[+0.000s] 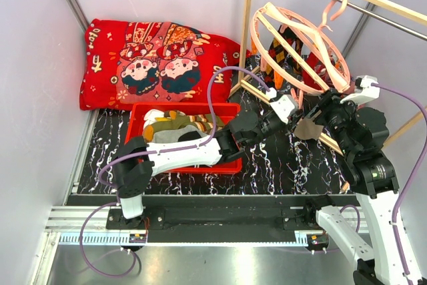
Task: Clip the socks to the hanger
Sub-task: Open the clamp at the hanger.
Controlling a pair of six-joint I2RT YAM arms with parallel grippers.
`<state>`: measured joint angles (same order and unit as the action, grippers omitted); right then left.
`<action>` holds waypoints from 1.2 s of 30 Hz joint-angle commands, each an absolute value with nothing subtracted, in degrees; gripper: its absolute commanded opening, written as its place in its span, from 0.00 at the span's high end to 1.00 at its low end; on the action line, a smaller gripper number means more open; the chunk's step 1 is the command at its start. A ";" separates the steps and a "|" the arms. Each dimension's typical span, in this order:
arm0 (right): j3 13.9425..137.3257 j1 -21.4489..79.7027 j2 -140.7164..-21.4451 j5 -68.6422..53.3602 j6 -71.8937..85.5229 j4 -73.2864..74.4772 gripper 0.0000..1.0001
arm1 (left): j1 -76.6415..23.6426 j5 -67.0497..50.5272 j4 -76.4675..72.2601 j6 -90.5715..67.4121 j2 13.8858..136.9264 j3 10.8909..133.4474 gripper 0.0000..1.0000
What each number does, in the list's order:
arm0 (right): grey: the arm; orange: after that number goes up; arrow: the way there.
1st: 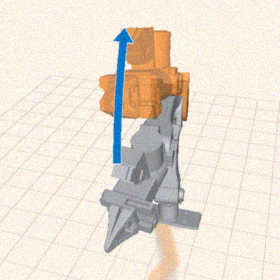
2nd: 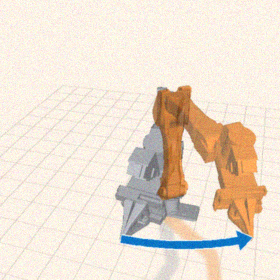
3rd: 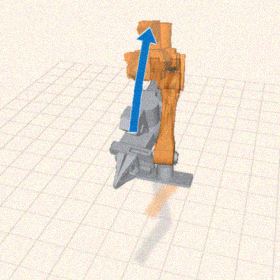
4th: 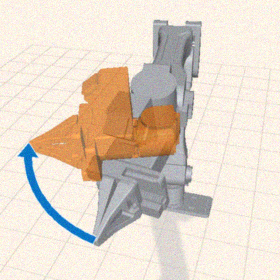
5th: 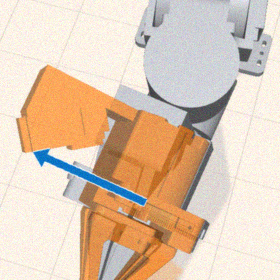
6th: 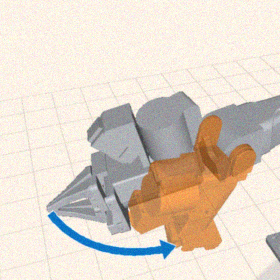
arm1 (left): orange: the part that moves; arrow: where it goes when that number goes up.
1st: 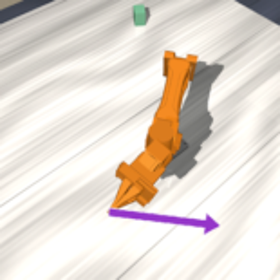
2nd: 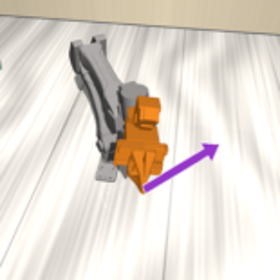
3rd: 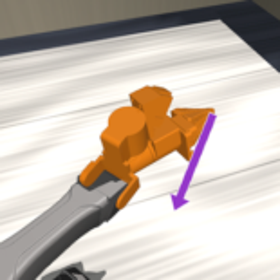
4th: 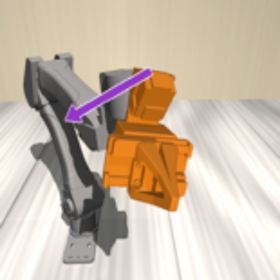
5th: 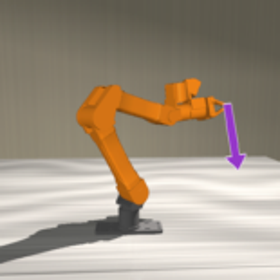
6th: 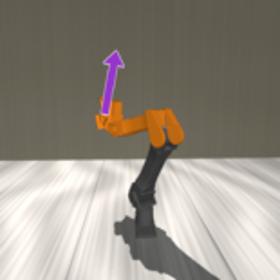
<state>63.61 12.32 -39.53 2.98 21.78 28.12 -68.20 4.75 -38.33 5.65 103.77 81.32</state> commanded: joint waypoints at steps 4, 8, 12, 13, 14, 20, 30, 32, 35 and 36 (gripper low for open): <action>65.65 12.48 -40.60 4.66 22.33 22.06 0.50 | -70.40 3.69 -36.04 8.00 103.45 83.41 1.00; 65.74 12.48 -40.34 4.57 21.97 22.15 0.61 | -70.40 3.69 -35.42 7.65 103.45 83.15 1.00; 65.74 12.48 -40.25 4.92 21.71 22.50 0.79 | -70.49 5.09 -35.42 6.95 102.66 82.27 0.95; 65.66 12.48 -40.08 5.18 21.88 22.59 0.80 | -70.40 5.62 -35.42 6.68 102.13 82.00 0.93; 65.57 12.48 -39.99 5.36 21.97 22.67 0.82 | -70.49 6.50 -35.42 6.42 101.78 81.83 0.91; 65.30 12.48 -39.38 6.33 23.73 23.38 0.96 | -70.40 9.39 -37.61 4.05 97.74 77.97 0.70; 64.07 12.48 -38.41 8.00 28.47 24.08 1.00 | -68.64 13.45 -35.61 -2.72 85.10 64.87 0.32; 63.64 12.48 -38.15 8.44 29.44 23.99 1.00 | -68.38 14.15 -32.54 -4.21 82.80 62.07 0.25; 62.67 12.48 -37.53 9.23 31.02 23.47 1.00 | -66.54 15.11 -27.89 -7.63 78.15 58.03 0.18; 62.06 12.48 -37.53 9.40 31.55 23.29 1.00 | -65.92 15.29 -26.73 -8.69 76.13 57.05 0.14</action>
<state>63.35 12.69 -38.26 6.20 28.12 26.63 -67.85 12.32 -30.81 -3.46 82.32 60.51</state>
